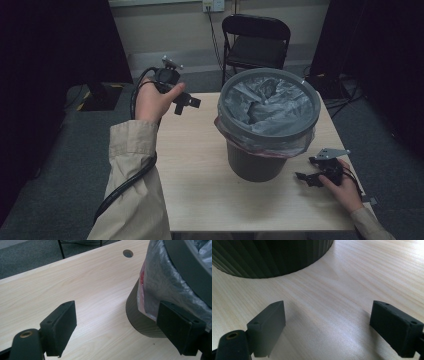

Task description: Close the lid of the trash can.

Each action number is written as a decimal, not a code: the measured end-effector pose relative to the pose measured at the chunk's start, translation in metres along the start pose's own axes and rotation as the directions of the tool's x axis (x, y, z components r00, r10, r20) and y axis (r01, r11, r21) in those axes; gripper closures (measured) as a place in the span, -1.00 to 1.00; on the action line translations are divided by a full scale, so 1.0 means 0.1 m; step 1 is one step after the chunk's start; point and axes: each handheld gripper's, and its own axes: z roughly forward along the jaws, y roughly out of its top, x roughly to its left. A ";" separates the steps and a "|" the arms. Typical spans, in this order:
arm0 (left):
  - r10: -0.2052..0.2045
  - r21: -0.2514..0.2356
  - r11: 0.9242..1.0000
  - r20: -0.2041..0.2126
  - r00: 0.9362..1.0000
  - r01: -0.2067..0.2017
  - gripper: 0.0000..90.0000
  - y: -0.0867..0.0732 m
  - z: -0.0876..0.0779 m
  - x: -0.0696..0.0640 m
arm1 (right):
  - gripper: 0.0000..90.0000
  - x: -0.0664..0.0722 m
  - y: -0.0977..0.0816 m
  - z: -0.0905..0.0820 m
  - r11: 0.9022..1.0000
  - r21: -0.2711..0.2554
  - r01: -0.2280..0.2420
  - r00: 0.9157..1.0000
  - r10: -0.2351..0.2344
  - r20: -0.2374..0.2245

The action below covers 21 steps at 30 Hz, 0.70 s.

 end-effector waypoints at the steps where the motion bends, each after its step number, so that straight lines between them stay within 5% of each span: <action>1: -0.003 0.001 1.000 -0.001 1.000 0.003 -0.64 -0.01 0.01 0.01 | -0.73 0.00 0.00 0.00 1.000 0.000 0.000 1.000 0.000 0.000; 21: -0.020 -0.007 1.000 0.024 1.000 0.020 -0.63 -0.22 0.19 0.10 | -0.73 0.00 0.00 0.00 1.000 0.000 0.000 1.000 0.000 0.000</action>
